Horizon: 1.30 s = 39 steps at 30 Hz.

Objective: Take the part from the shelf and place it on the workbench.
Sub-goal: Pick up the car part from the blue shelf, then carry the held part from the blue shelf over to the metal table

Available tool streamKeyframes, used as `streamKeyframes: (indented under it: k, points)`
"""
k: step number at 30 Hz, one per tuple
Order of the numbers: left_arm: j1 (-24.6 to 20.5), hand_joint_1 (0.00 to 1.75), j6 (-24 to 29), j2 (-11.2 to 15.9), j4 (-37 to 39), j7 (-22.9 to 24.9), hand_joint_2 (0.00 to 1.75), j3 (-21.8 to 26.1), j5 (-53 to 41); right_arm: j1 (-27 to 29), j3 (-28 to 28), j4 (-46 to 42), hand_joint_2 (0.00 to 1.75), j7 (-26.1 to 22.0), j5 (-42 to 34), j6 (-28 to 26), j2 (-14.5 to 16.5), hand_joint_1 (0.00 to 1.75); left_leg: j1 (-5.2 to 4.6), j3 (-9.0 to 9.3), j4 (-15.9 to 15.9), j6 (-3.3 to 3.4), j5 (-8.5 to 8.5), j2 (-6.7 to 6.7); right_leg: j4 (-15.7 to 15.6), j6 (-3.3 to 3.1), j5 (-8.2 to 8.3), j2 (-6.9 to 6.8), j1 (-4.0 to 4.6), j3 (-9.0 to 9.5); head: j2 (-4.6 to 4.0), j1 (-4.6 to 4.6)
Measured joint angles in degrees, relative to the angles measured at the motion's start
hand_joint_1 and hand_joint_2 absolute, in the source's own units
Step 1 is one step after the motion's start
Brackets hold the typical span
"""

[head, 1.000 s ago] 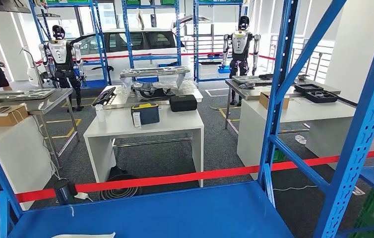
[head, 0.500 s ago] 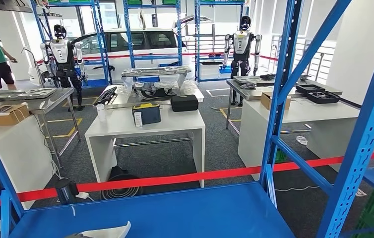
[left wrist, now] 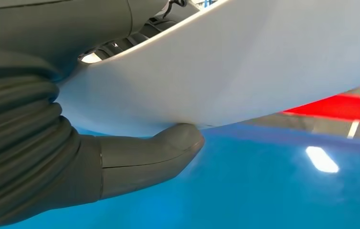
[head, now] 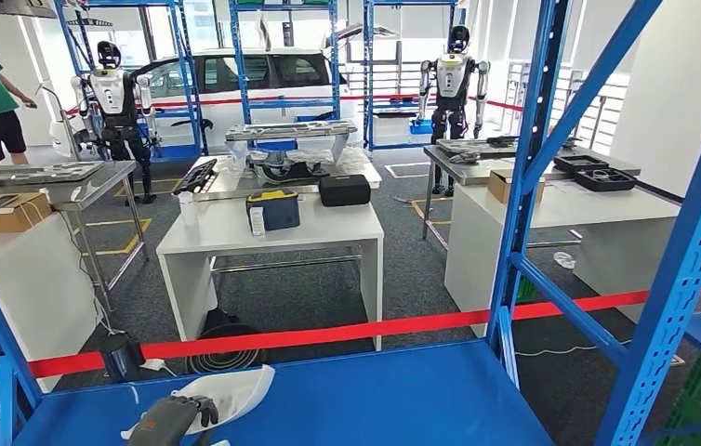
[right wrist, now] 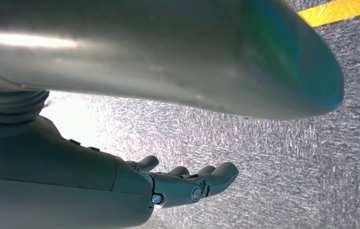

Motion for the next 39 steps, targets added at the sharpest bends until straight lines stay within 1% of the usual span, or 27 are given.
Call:
streamKeyframes:
  k: [4, 7, 9, 10, 11, 13, 14, 15, 16, 18, 19, 20, 23, 24, 25, 26, 27, 28, 29, 30, 31, 32, 34, 35, 36, 37, 39]
  points:
    - [-1.11, 1.75, 0.94, -0.52, -3.59, 1.06, 1.75, 0.84, 0.13, 0.06, -0.12, 0.00, 0.00, -0.07, -0.35, -0.25, 0.01, 0.00, -0.06, -0.08, 0.15, 0.10, -0.07, 0.02, -0.11, 0.07, 0.05, 0.02, -0.12, -0.01, 0.00, -0.01]
    - [-2.99, 1.75, 0.41, -0.54, -7.69, 2.33, 1.75, 1.73, 0.57, 0.08, -0.32, 0.00, 0.00, -0.10, -0.44, -0.27, 0.08, 0.00, -0.29, -0.20, 0.32, 0.96, -0.08, -0.01, -0.52, 0.61, 0.37, -0.01, -0.37, 0.16, 0.00, -0.02]
    - [-4.47, 1.75, -0.26, -0.58, -10.44, 2.95, 1.75, 2.13, 0.85, 0.07, -0.39, 0.00, 0.00, -0.11, -0.56, -0.27, 0.08, 0.00, 0.15, 0.30, -0.87, 1.40, 0.74, 0.16, -0.40, 0.95, 0.15, -0.04, -0.16, 0.21, 0.00, -0.01]
    - [-5.25, 1.75, -0.59, -0.62, -11.58, 3.11, 1.75, 2.20, 1.01, 0.05, -0.42, 0.00, 0.00, -0.13, -0.67, -0.26, 0.06, 0.00, 0.39, 0.54, -1.52, 1.55, 1.17, 0.30, 0.70, 1.07, -0.79, -0.04, -0.05, -0.22, 0.00, 0.01]
    - [-5.92, 1.75, -0.87, -0.66, -12.48, 3.21, 1.75, 2.24, 1.14, 0.05, -0.44, 0.00, 0.00, -0.13, -0.78, -0.21, 0.03, 0.00, 0.64, 0.68, -2.03, 1.63, 1.50, 0.48, 3.02, 1.16, -2.36, -0.05, 0.01, -1.19, 0.00, 0.02]
    - [-6.77, 1.75, -1.26, -0.75, -13.74, 3.27, 1.75, 2.24, 1.30, 0.09, -0.50, 0.01, 0.00, -0.11, -0.94, -0.08, 0.02, 0.00, 0.65, 0.42, -2.04, 1.70, 1.68, 0.72, 10.32, 1.42, -6.16, -0.06, -0.05, -4.41, 0.00, 0.02]
    - [-6.89, 1.75, -1.37, -0.82, -14.14, 3.28, 1.75, 2.22, 1.33, 0.12, -0.54, 0.01, 0.00, -0.09, -0.96, -0.02, 0.02, 0.00, 0.68, 0.19, -1.88, 1.66, 1.70, 0.79, 13.39, 1.59, -7.26, -0.07, -0.13, -5.76, 0.00, 0.02]
    - [-6.91, 1.75, -1.45, -0.90, -14.46, 3.27, 1.75, 2.20, 1.34, 0.13, -0.58, 0.02, 0.00, -0.09, -0.96, -0.02, 0.02, 0.00, 0.77, -0.08, -1.63, 1.57, 1.71, 0.83, 14.64, 1.77, -7.32, -0.07, -0.23, -6.26, 0.00, 0.02]
    - [-6.93, 1.75, -1.46, -0.97, -14.74, 3.27, 1.75, 2.18, 1.34, 0.13, -0.65, 0.02, 0.00, -0.08, -0.96, -0.02, 0.01, 0.00, 0.92, -0.40, -1.26, 1.40, 1.72, 0.85, 13.52, 1.96, -6.31, -0.09, -0.34, -5.61, 0.00, 0.02]
    - [-7.07, 1.75, -1.24, -1.07, -15.15, 3.27, 1.75, 2.17, 1.36, 0.08, -0.79, 0.02, 0.00, 0.03, -0.96, 0.06, -0.01, 0.00, 1.32, -1.16, -0.15, 0.71, 1.58, 0.86, 6.68, 2.37, -3.24, -0.11, -0.68, -1.99, 0.00, 0.02]
    - [-7.22, 1.75, -0.96, -1.09, -15.27, 3.33, 1.75, 2.17, 1.37, 0.05, -0.84, 0.04, 0.00, 0.09, -0.96, 0.19, 0.09, 0.00, 1.36, -1.61, 0.53, 0.22, 1.48, 0.80, 3.64, 2.26, -2.14, 0.02, -0.73, -0.55, 0.00, 0.05]
    - [-7.37, 1.75, -0.62, -1.12, -15.32, 3.40, 1.75, 2.15, 1.38, 0.04, -0.88, 0.07, 0.00, 0.19, -0.96, 0.38, 0.20, 0.00, 1.34, -1.97, 1.00, -0.27, 1.45, 0.73, 1.94, 1.85, -1.63, 0.17, -0.69, 0.16, 0.00, 0.06]
    - [-7.77, 1.75, 0.18, -1.16, -14.99, 3.69, 1.75, 2.03, 1.34, 0.03, -1.00, 0.15, 0.00, 0.20, -0.94, 0.86, 0.55, 0.00, 1.30, -2.52, 0.91, -1.61, 2.06, 0.56, 1.83, -0.12, -0.94, 0.39, -0.34, -0.44, 0.00, 0.03]
    - [-7.88, 1.75, 0.27, -1.10, -14.72, 3.75, 1.75, 1.96, 1.31, 0.02, -1.03, 0.16, 0.00, 0.10, -0.90, 0.91, 0.68, 0.00, 1.38, -2.75, 1.03, -1.95, 1.84, 0.58, 1.79, -0.67, -0.57, 0.33, -0.33, -0.71, 0.00, 0.02]
    - [-7.96, 1.75, 0.32, -0.98, -14.43, 3.76, 1.75, 1.88, 1.28, 0.02, -1.05, 0.17, 0.00, 0.01, -0.85, 0.93, 0.85, 0.00, 1.46, -3.26, 1.98, -2.20, 0.83, 0.63, 1.70, -1.19, -0.16, 0.28, -0.36, -1.04, 0.00, 0.02]
    - [-8.06, 1.75, 0.37, -0.80, -14.13, 3.75, 1.75, 1.79, 1.27, 0.05, -1.06, 0.18, 0.00, -0.05, -0.78, 0.95, 1.04, 0.00, 1.49, -4.20, 4.21, -2.38, -1.04, 0.68, 1.61, -1.62, 0.29, 0.24, -0.39, -1.48, 0.00, 0.00]
    - [-8.15, 1.75, 0.42, -0.61, -13.83, 3.72, 1.75, 1.70, 1.27, 0.10, -1.07, 0.19, 0.00, -0.07, -0.67, 0.99, 1.22, 0.00, 1.49, -5.34, 7.56, -2.50, -3.50, 0.72, 1.60, -1.90, 0.70, 0.23, -0.32, -1.98, 0.00, -0.01]
    - [-8.22, 1.75, 0.44, -0.42, -13.53, 3.65, 1.75, 1.63, 1.28, 0.17, -1.08, 0.20, 0.00, -0.07, -0.57, 1.07, 1.43, 0.00, 1.48, -6.63, 11.58, -2.55, -6.02, 0.73, 1.61, -2.07, 1.13, 0.23, -0.20, -2.55, 0.00, -0.03]
    - [-8.27, 1.75, 0.45, -0.22, -13.17, 3.50, 1.75, 1.55, 1.33, 0.23, -1.08, 0.21, 0.00, -0.05, -0.45, 1.18, 1.62, 0.00, 1.46, -7.53, 15.06, -2.53, -7.95, 0.72, 1.61, -2.15, 1.58, 0.22, -0.04, -3.15, 0.00, -0.04]
    - [-8.29, 1.75, 0.45, -0.01, -12.80, 3.31, 1.75, 1.47, 1.40, 0.27, -1.09, 0.21, 0.00, -0.03, -0.36, 1.29, 1.79, 0.00, 1.44, -7.57, 16.89, -2.40, -8.93, 0.72, 1.62, -2.19, 2.04, 0.22, 0.11, -3.74, 0.00, -0.04]
    - [-8.34, 1.75, 0.45, 0.20, -12.44, 3.11, 1.75, 1.39, 1.52, 0.30, -1.09, 0.22, 0.00, -0.02, -0.32, 1.40, 1.95, 0.00, 1.36, -6.40, 16.43, -2.13, -8.92, 0.72, 1.62, -2.19, 2.52, 0.22, 0.26, -4.34, 0.00, -0.04]
    - [-8.47, 1.75, 0.46, 0.39, -12.11, 2.90, 1.75, 1.31, 1.70, 0.30, -1.09, 0.22, 0.00, -0.03, -0.31, 1.48, 2.07, 0.00, 1.24, -4.06, 13.68, -1.74, -8.10, 0.72, 1.63, -2.14, 3.00, 0.22, 0.39, -4.88, 0.00, -0.04]
    - [-9.08, 1.75, 0.66, 0.61, -11.66, 2.72, 1.75, 1.02, 2.16, 0.29, -1.11, 0.22, 0.00, -0.16, -0.48, 1.45, 2.31, 0.00, 0.78, 1.77, 5.48, -0.85, -6.35, 0.75, 1.55, -1.88, 3.94, 0.19, 0.59, -5.62, 0.00, -0.02]
    - [-9.50, 1.75, 0.93, 0.64, -11.52, 2.68, 1.75, 0.78, 2.39, 0.29, -1.15, 0.22, 0.00, -0.30, -0.66, 1.32, 2.38, 0.00, 0.49, 3.54, 2.58, -0.54, -5.76, 0.77, 1.40, -1.59, 4.39, 0.15, 0.62, -5.80, 0.00, -0.02]
    - [-9.93, 1.75, 1.22, 0.64, -11.38, 2.71, 1.75, 0.47, 2.55, 0.28, -1.21, 0.22, 0.00, -0.46, -0.86, 1.15, 2.43, 0.00, 0.22, 4.29, 1.06, -0.30, -5.42, 0.80, 1.19, -1.25, 4.85, 0.10, 0.59, -5.85, 0.00, -0.01]
    - [-10.25, 1.75, 1.47, 0.63, -11.24, 2.77, 1.75, 0.16, 2.64, 0.29, -1.27, 0.22, 0.00, -0.64, -1.06, 0.99, 2.46, 0.00, -0.02, 4.10, 0.81, -0.13, -5.07, 0.83, 0.86, -0.83, 5.36, 0.06, 0.52, -5.84, 0.00, -0.01]
    - [-10.72, 1.75, 1.71, 0.54, -10.95, 2.91, 1.75, -0.33, 2.70, 0.31, -1.36, 0.23, 0.00, -0.86, -1.34, 0.81, 2.46, 0.00, -0.01, 3.71, 0.26, 0.49, -3.75, 0.95, 0.35, -0.06, 6.04, 0.08, 0.40, -5.93, 0.00, -0.02]
